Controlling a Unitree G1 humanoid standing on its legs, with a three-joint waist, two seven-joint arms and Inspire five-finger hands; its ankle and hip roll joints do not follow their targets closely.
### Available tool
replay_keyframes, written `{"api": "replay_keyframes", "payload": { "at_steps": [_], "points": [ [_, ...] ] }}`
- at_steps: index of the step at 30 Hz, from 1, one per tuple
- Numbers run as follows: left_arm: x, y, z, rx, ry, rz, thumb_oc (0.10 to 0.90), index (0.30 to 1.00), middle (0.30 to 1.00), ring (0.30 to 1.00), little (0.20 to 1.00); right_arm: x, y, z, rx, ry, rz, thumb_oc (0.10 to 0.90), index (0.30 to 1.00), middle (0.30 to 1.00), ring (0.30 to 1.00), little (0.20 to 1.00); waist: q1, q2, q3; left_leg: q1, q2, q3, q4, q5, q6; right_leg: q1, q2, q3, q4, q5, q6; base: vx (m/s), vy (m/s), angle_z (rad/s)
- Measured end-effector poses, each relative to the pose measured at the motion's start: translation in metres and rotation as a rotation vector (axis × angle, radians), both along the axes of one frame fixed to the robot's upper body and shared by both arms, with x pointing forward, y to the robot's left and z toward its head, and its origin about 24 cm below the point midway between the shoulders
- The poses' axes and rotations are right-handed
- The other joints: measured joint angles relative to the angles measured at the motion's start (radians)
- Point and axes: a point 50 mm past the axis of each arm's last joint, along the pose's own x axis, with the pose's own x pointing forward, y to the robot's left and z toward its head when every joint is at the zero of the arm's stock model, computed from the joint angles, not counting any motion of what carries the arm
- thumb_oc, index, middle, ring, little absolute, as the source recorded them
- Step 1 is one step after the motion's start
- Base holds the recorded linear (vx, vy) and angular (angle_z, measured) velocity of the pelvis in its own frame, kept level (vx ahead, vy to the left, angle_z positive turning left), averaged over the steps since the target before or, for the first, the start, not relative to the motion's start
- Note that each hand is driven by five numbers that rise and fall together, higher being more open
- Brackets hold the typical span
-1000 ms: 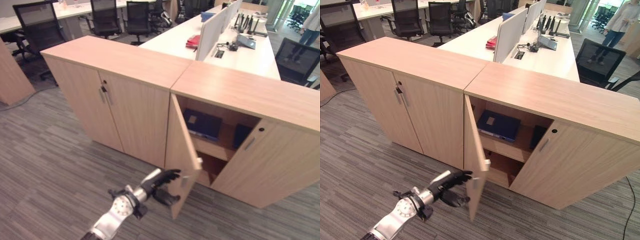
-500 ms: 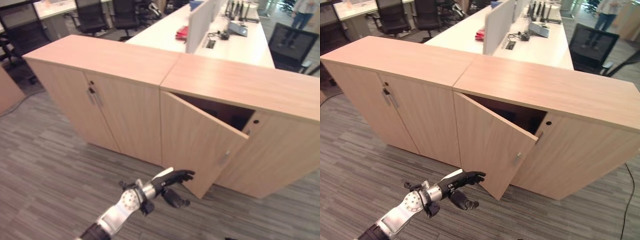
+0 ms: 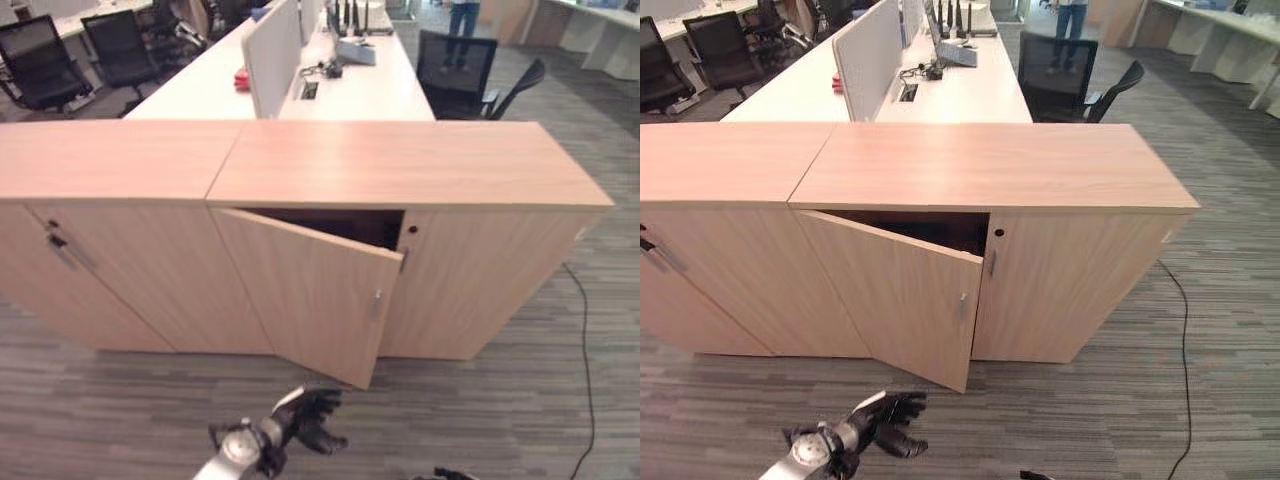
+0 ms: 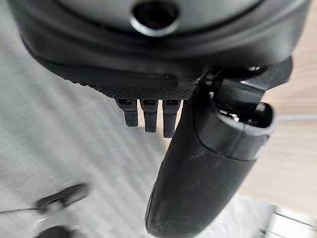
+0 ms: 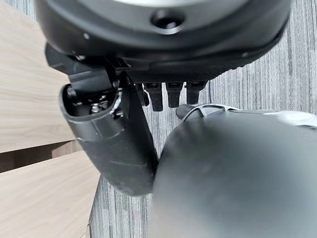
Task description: Put the empty folder in the office cabinet
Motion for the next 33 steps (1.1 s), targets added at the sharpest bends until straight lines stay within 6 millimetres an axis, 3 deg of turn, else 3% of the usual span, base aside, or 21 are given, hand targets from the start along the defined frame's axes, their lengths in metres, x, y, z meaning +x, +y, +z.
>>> {"api": "replay_keyframes", "payload": {
  "at_steps": [2,4,5,6,7,9,10,11,12,14,16,20,27,33],
  "points": [
    [0.001,0.011,-0.002,0.06,0.009,0.023,0.8,0.9,0.9,0.9,0.9,-0.002,0.007,-0.001,0.018,0.008,0.02,0.8,0.9,0.9,0.9,0.9,0.013,-0.03,-0.004,-0.051,0.045,-0.003,0.155,-0.012,-0.014,-0.001,0.004,0.023,0.016,-0.01,-0.026,0.03,-0.144,-0.34],
    [0.004,0.016,-0.001,0.076,-0.003,0.033,0.8,0.9,0.9,0.9,0.9,0.002,0.01,0.0,0.025,-0.008,0.04,0.8,0.9,0.9,0.9,0.9,0.027,-0.032,-0.005,-0.075,0.086,-0.029,0.257,-0.014,-0.017,0.013,0.026,0.046,0.012,-0.025,-0.041,0.0,-0.031,-0.49],
    [0.013,0.015,0.003,0.075,-0.037,0.056,0.8,0.9,0.9,0.9,0.9,-0.001,0.007,0.0,0.015,-0.005,0.047,0.8,0.9,0.9,0.9,0.9,0.034,-0.023,-0.007,-0.12,0.13,-0.081,0.368,-0.006,-0.044,0.037,0.054,0.058,0.0,-0.02,-0.083,0.04,0.019,-0.17],
    [0.021,0.014,0.008,0.077,-0.07,0.046,0.8,0.9,0.9,0.9,0.9,-0.001,0.003,0.0,0.005,-0.001,0.047,0.8,0.9,0.9,0.9,0.9,0.031,-0.027,0.001,-0.18,0.139,-0.149,0.444,-0.011,-0.069,0.036,0.066,0.076,-0.006,-0.028,-0.105,-0.01,0.066,-0.24],
    [0.029,0.012,0.012,0.08,-0.106,0.041,0.8,0.9,0.9,0.9,0.9,0.0,-0.003,0.001,-0.012,0.002,0.047,0.8,0.9,0.9,0.9,0.9,0.05,-0.016,0.004,-0.209,0.115,-0.217,0.443,-0.051,-0.092,0.033,0.065,0.096,-0.011,-0.025,-0.113,0.01,0.074,-0.23],
    [0.039,0.013,0.018,0.1,-0.147,0.046,0.8,0.9,0.9,0.9,0.9,0.002,-0.012,0.003,-0.039,-0.001,0.053,0.8,0.9,0.9,0.9,0.9,0.054,-0.023,0.02,-0.231,0.058,-0.284,0.317,-0.061,-0.091,0.027,0.057,0.115,-0.01,-0.017,-0.128,0.03,0.069,-0.52],
    [0.044,0.017,0.021,0.116,-0.169,0.063,0.8,0.9,0.9,0.9,0.9,0.004,-0.02,0.005,-0.058,-0.004,0.057,0.8,0.9,0.9,0.9,0.9,0.074,-0.02,0.028,-0.228,0.001,-0.321,0.193,-0.048,-0.084,0.016,0.049,0.167,-0.011,-0.018,-0.121,0.06,0.038,-0.56],
    [0.044,0.017,0.021,0.116,-0.169,0.063,0.8,0.9,0.9,0.9,0.9,0.004,-0.02,0.005,-0.058,-0.004,0.057,0.8,0.9,0.9,0.9,0.9,0.074,-0.02,0.028,-0.228,0.001,-0.321,0.193,-0.048,-0.084,0.016,0.049,0.167,-0.011,-0.018,-0.121,0.1,0.037,-1.22],
    [0.058,0.024,0.031,0.16,-0.229,0.092,0.8,0.9,0.9,0.9,0.9,0.007,-0.031,0.009,-0.086,-0.015,0.055,0.8,0.9,0.9,0.9,0.9,0.076,0.025,0.062,-0.221,-0.013,-0.32,0.143,0.026,-0.065,0.036,0.086,0.198,-0.015,-0.011,-0.122,0.12,0.061,-0.8],
    [0.072,0.033,0.042,0.204,-0.279,0.079,0.8,0.9,0.9,0.9,0.9,-0.012,-0.032,0.005,-0.077,0.017,0.028,0.8,0.9,0.9,0.9,0.9,0.066,0.027,0.065,-0.167,-0.017,-0.291,0.123,0.083,-0.06,0.057,0.101,0.214,-0.018,-0.016,-0.119,0.1,0.078,-0.65],
    [0.085,0.041,0.054,0.238,-0.331,0.102,0.8,0.9,0.9,0.9,0.9,-0.011,-0.033,0.006,-0.074,0.005,0.014,0.8,0.9,0.9,0.9,0.9,0.046,0.042,0.066,-0.106,-0.019,-0.27,0.043,0.071,-0.035,0.061,0.104,0.201,-0.014,-0.018,-0.106,0.08,0.105,-0.31],
    [0.107,0.055,0.076,0.303,-0.418,0.116,0.8,0.9,0.9,0.9,0.9,-0.014,-0.029,0.004,-0.057,0.009,-0.006,0.8,0.9,0.9,0.9,0.9,0.038,0.03,0.073,-0.034,-0.062,-0.245,-0.076,0.092,0.025,0.08,0.072,0.189,-0.02,-0.004,-0.056,0.04,0.098,-0.1],
    [0.136,0.094,0.112,0.498,-0.532,0.162,0.8,0.9,0.9,0.9,0.9,-0.011,-0.033,0.005,-0.052,0.008,-0.02,0.8,0.9,0.9,0.9,0.9,0.025,0.046,0.051,-0.02,-0.104,-0.242,-0.11,0.082,0.042,0.082,0.032,0.189,-0.02,0.002,-0.014,0.02,0.06,0.02],
    [0.152,0.111,0.132,0.613,-0.558,0.137,0.8,0.9,0.9,0.9,0.9,-0.011,-0.032,0.004,-0.052,0.043,-0.015,0.8,0.9,0.9,0.9,0.9,0.026,0.048,0.015,-0.015,-0.109,-0.245,-0.107,0.086,0.05,0.09,0.027,0.178,-0.02,0.002,-0.013,0.02,0.05,0.05]
  ]
}}
